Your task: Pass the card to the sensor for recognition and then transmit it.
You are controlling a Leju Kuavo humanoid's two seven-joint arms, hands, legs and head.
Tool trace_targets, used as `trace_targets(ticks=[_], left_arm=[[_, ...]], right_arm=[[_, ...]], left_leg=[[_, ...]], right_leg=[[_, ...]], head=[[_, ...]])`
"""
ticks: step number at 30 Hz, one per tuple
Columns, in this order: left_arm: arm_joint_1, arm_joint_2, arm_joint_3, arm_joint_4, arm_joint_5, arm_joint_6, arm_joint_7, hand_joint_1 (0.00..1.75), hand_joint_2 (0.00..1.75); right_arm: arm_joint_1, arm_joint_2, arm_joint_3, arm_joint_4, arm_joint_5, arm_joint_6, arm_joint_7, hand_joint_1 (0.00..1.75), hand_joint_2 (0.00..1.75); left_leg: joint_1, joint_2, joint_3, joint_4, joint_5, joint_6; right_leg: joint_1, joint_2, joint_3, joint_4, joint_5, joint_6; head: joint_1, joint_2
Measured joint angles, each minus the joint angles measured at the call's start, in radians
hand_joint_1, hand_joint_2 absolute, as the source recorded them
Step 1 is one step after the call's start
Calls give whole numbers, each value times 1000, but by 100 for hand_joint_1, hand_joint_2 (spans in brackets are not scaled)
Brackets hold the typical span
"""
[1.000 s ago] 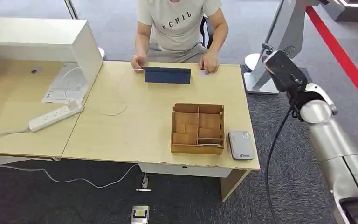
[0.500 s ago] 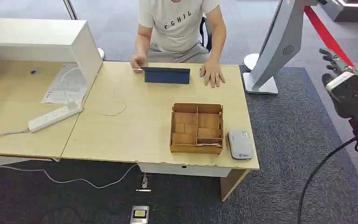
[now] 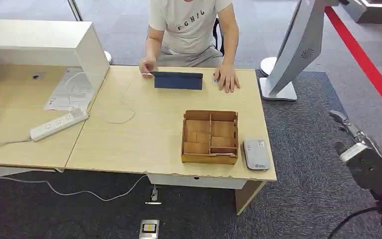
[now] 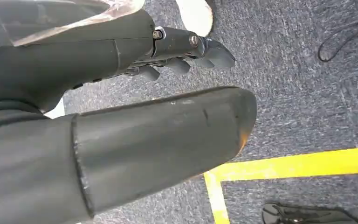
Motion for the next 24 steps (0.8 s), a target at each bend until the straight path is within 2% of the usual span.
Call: trace_targets(ticks=[4, 8, 11, 13, 18, 24], left_arm=[[-3, -11, 11, 0, 2, 4, -1, 0, 0], [-4, -16, 11, 0, 3, 5, -1, 0, 0], [-5, -18, 11, 0, 3, 1, 1, 0, 0], [-7, -19, 11, 0, 3, -2, 1, 0, 0], [-9, -24, 11, 0, 3, -10, 2, 0, 0], [-10, -27, 11, 0, 2, -11, 2, 0, 0]], right_arm=[[28, 34, 30, -35, 68, -6, 17, 0, 0], [6, 68, 80, -38, 125, 40, 104, 0, 0], [-35, 111, 116, -42, 125, 114, 216, 0, 0], [-63, 148, 135, -43, 137, 154, 251, 0, 0], [-133, 232, 161, -36, 181, 259, 255, 0, 0], [-219, 307, 186, -7, 227, 311, 262, 0, 0]], left_leg=[[0, 0, 0, 0, 0, 0], [0, 0, 0, 0, 0, 0], [0, 0, 0, 0, 1, 0], [0, 1, 1, 0, 1, 0], [0, 1, 0, 0, 1, 0], [0, 1, 0, 0, 1, 0]], right_leg=[[0, 0, 0, 0, 0, 0], [0, 0, 0, 0, 0, 0], [0, 0, 0, 1, 0, 0], [0, 0, 0, 1, 0, 0], [0, 0, 0, 1, 0, 0], [0, 0, 0, 1, 0, 0]], head=[[0, 0], [0, 0], [0, 0], [0, 0], [0, 0], [0, 0]])
